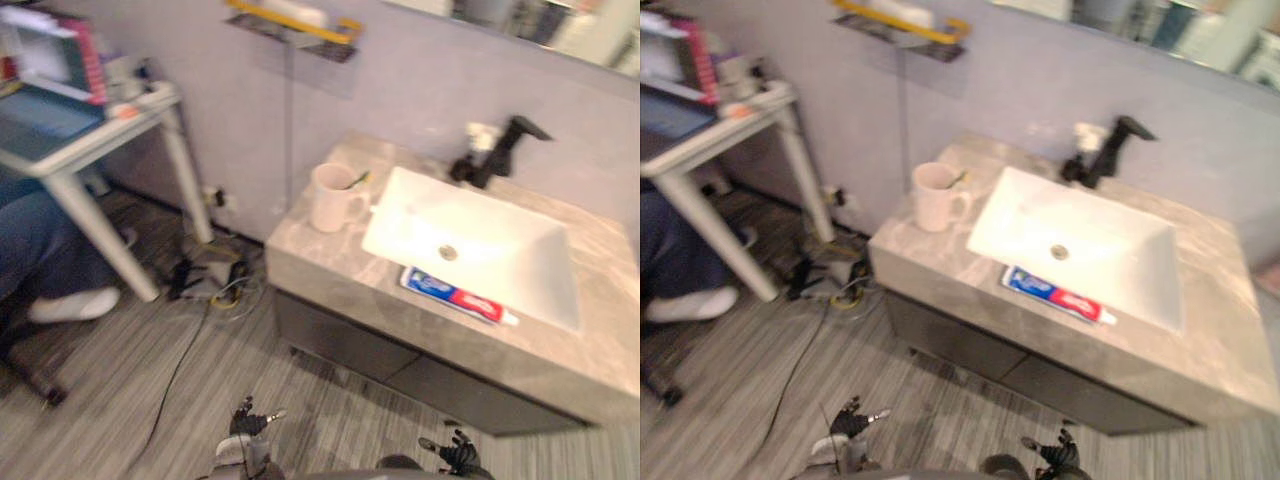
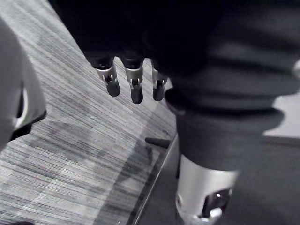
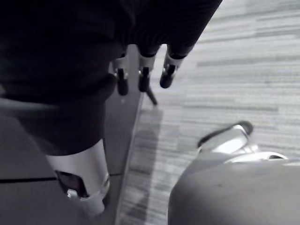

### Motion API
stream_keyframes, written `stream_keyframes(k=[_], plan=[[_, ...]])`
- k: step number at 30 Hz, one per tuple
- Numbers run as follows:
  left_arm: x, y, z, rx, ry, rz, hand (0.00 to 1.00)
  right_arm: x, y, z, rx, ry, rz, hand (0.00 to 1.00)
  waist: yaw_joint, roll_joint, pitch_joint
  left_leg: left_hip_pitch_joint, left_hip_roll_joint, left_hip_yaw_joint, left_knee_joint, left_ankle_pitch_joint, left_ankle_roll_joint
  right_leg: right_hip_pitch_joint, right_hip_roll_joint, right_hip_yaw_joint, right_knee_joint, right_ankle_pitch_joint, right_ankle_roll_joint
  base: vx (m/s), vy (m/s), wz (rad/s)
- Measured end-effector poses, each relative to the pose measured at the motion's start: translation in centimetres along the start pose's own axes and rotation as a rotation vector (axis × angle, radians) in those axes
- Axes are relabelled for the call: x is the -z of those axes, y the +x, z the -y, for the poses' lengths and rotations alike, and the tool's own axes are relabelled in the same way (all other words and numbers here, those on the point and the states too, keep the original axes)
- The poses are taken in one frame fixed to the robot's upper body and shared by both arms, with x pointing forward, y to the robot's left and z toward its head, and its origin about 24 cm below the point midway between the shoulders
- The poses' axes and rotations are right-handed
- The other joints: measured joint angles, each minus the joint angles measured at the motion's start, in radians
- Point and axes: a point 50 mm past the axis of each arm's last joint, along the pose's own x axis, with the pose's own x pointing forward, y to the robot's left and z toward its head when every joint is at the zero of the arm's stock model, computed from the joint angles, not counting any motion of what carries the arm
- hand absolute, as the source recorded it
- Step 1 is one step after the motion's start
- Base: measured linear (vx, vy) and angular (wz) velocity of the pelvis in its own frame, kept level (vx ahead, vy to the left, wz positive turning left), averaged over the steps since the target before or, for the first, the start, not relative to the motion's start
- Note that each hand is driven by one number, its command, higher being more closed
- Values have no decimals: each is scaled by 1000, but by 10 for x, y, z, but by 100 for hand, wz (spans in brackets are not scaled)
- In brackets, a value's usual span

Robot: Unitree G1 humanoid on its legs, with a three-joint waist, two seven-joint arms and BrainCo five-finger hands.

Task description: Organize washtable

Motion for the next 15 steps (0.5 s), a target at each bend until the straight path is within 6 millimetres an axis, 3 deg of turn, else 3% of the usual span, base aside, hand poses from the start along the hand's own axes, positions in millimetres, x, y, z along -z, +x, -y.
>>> stream_keyframes(k=[1,2,3,4,5,6,7,8,9,10,11,12,15], plan=[[0,0,0,0,0,-1,0,-2,0,0,1,-1,6,0,-2,5,-1,17,0,31,-14,-2,3,-20,1,-85,24,-10,-18,49,214,-164],[-1,1,1,2,1,-4,0,-6,1,-1,-2,-1,17,0,-7,12,-5,38,-4,72,-34,-2,3,-47,5,-246,37,-19,-55,43,114,-125],[-2,2,1,4,3,-5,0,-8,2,-1,-2,-3,22,0,-8,11,-6,42,-11,87,-38,-2,3,-53,13,-317,25,-6,-78,80,105,-160],[-1,3,6,17,4,-19,0,-7,3,-2,-7,-15,15,0,0,23,-10,50,-34,101,-56,-2,3,-50,10,-429,-29,-20,-119,113,70,-167],[2,3,8,27,11,-41,0,-11,5,-4,-16,-30,16,0,-2,41,-25,51,-44,97,-71,-1,3,-25,17,-465,-114,-10,-124,121,52,-163],[3,3,9,31,15,-50,0,-12,6,-3,-16,-33,17,0,-7,54,-24,49,-48,96,-59,0,1,-10,20,-481,-157,-3,-122,93,41,-134],[2,4,13,45,23,-57,0,-15,7,-6,-18,-25,25,0,-13,49,-4,4,-58,49,45,-16,-11,36,-1,-456,-237,14,-97,27,30,-72],[2,4,16,56,35,-55,0,-18,8,-7,-19,-21,25,0,-12,48,-1,1,-85,3,-10,-33,-2,55,-14,-446,-258,25,-85,-3,43,-42],[0,4,22,79,60,-46,0,-11,8,-2,-5,-15,-3,0,-19,67,-7,10,-109,-51,-233,58,-5,87,-13,-445,-289,41,-71,10,40,-11],[2,3,24,90,73,-45,0,-10,9,3,4,-24,-5,0,-7,61,-7,30,-110,-48,-257,155,-3,111,-15,-434,-305,29,-48,34,34,-12],[4,1,23,89,74,-39,0,-8,8,-2,-10,-23,-14,0,-1,65,-12,45,-110,-43,-230,151,-19,126,-20,-412,-311,28,-42,28,41,-16],[2,2,21,83,76,-34,0,-7,7,-5,-17,-15,-15,0,-2,57,-10,32,-101,-41,-185,137,-22,128,-23,-407,-313,27,-39,-10,28,-12],[-5,3,15,67,66,-3,0,-10,7,-10,-25,-4,-3,0,18,39,34,-84,9,-48,154,78,-9,156,5,-383,-320,22,-38,7,12,-25]])
